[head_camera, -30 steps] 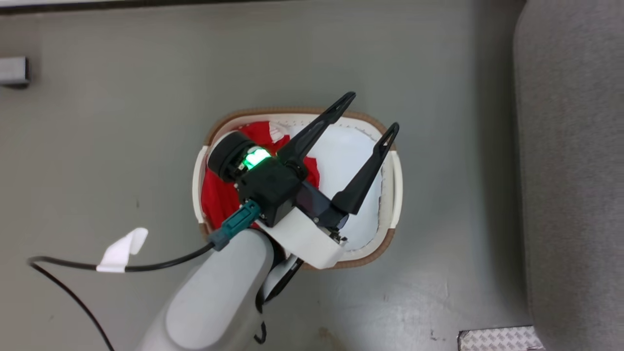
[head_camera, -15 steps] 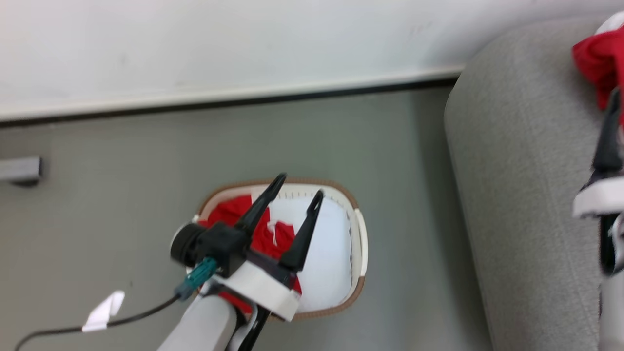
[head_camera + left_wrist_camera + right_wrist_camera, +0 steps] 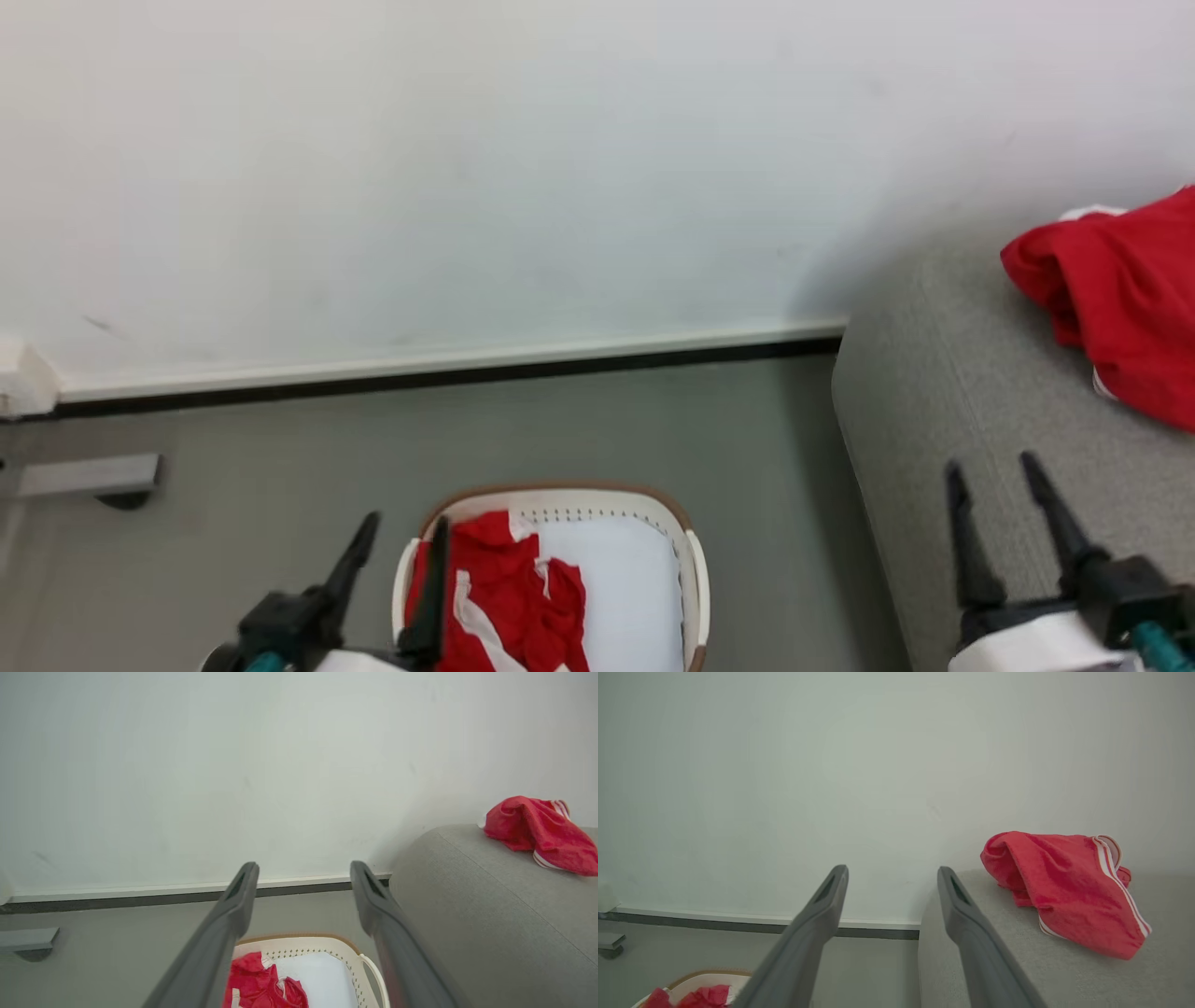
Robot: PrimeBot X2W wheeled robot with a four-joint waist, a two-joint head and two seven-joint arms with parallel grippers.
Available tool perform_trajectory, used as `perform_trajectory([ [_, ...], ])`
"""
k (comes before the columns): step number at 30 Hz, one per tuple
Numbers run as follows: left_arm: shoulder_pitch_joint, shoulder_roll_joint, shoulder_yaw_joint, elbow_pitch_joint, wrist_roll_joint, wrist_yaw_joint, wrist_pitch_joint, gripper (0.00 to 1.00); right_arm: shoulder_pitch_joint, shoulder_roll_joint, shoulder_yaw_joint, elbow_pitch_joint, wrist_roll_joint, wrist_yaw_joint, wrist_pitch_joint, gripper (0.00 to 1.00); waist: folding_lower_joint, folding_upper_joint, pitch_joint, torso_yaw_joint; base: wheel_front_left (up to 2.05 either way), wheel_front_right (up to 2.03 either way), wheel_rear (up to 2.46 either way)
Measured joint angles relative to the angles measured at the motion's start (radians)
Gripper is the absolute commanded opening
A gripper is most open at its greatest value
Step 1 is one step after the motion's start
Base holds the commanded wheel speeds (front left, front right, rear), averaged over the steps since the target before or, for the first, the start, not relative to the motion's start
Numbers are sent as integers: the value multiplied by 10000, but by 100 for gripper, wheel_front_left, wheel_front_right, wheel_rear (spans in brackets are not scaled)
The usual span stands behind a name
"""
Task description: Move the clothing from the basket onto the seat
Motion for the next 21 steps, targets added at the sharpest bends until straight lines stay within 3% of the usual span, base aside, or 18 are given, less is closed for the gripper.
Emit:
perform_trajectory([
  [6,911,-230,1093,-217,224,52,0,100,651,8,740,40,194,0,0,100,1,0,-488,279,0,0,0],
  [21,1412,-941,2295,121,1118,-826,0,100,921,10,953,355,573,0,0,100,4,0,-474,404,0,0,0],
])
